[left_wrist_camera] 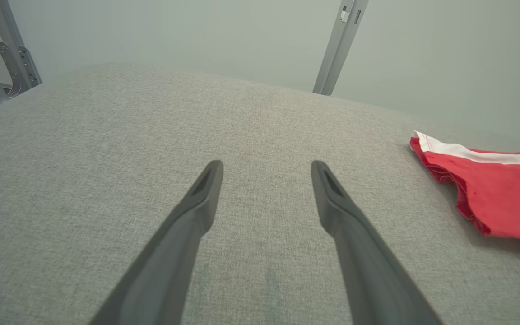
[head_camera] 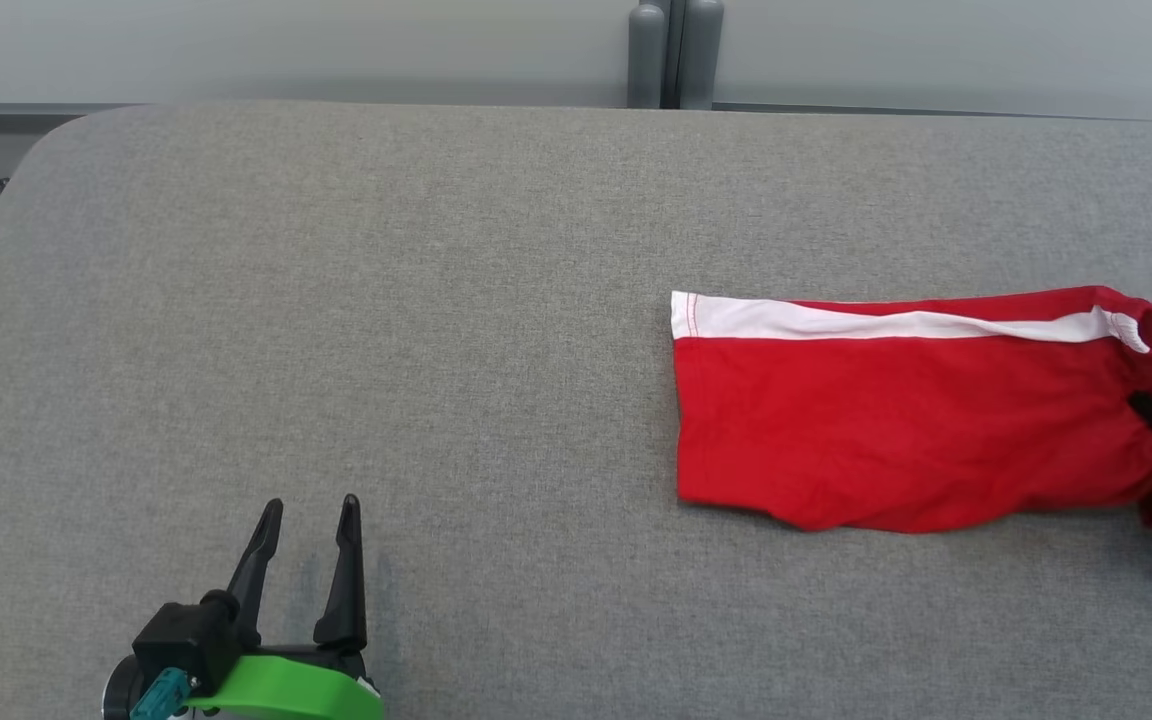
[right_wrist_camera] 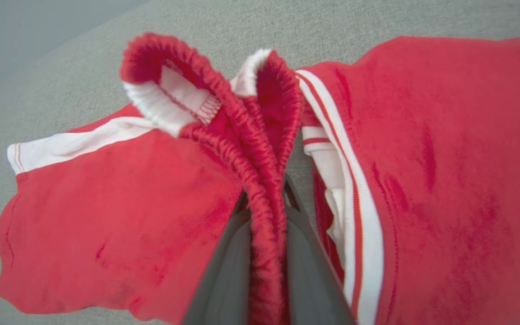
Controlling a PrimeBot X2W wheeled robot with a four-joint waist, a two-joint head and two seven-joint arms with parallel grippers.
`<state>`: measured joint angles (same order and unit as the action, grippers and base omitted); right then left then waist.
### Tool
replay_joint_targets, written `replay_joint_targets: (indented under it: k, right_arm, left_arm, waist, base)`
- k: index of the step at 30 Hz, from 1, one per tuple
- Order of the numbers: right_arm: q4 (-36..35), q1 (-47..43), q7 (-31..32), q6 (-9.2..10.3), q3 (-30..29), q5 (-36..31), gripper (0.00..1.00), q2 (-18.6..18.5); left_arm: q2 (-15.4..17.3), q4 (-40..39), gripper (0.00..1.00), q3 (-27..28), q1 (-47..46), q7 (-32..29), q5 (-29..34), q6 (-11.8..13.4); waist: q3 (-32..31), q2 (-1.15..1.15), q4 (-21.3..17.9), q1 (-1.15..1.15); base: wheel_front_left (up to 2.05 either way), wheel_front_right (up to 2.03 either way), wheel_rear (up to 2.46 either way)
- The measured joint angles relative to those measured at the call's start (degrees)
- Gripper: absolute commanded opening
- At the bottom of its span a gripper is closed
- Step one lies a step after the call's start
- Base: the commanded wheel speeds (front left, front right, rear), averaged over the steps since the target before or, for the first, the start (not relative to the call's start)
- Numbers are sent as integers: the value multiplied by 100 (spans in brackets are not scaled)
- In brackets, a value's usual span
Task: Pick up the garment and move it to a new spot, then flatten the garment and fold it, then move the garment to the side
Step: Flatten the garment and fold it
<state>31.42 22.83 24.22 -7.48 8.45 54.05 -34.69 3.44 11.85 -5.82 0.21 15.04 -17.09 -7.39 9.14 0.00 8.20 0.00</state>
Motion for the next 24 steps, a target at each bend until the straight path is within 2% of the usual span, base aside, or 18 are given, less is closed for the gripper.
replay_joint_targets:
  k: [3, 6, 7, 9, 13, 16, 20, 22, 24]
  right_arm:
    - [-366, -158, 151, 0, -163, 203, 0, -40]
    - [-1010, -324, 291, 0, -209, 357, 0, 118]
    - [-1492, -413, 412, 0, -182, 416, 0, 294]
    - [-2006, -481, 579, 0, -73, 401, 0, 520]
    - [-2658, -452, 866, 0, 214, 19, 0, 1104]
    - [-2688, -208, 1000, 0, 413, -343, 0, 1797]
    - [-2308, 186, 1047, 0, 642, -925, 0, 2652]
    - [-2015, 346, 992, 0, 735, -1190, 0, 2950]
    - [-1712, 475, 926, 0, 794, -1385, 0, 3071]
  left_arm:
    - [-2, -26, 100, 10, 40, 0, -1, 0]
    - [-1, -55, 100, 41, 61, 1, -1, 0]
    - [7, -66, 100, 57, 70, 0, 1, 0]
    - [30, -82, 100, 71, 70, 1, 8, 0]
    - [82, -109, 100, 87, 65, 1, 21, 0]
    - [104, -99, 100, 36, 46, 0, 31, 0]
    - [140, -80, 100, -47, -55, 0, 59, 0]
    - [148, -55, 100, -97, -122, 0, 62, 0]
    - [148, -18, 100, -146, -174, 0, 68, 0]
  waist:
    - [-9, 0, -36, 0]
    - [2, 0, -83, 0]
    - [24, 0, -120, 0]
    - [51, 0, -165, 0]
    - [119, 0, -262, 0]
    - [186, 0, -331, 0]
    - [303, 0, -379, 0]
    - [360, 0, -380, 0]
    - [399, 0, -355, 0]
  base:
    - [0, 0, 0]
    - [0, 0, 0]
    - [0, 0, 0]
    - [0, 0, 0]
    - [0, 0, 0]
    - [0, 0, 0]
    - [0, 0, 0]
    - [0, 0, 0]
    - [0, 0, 0]
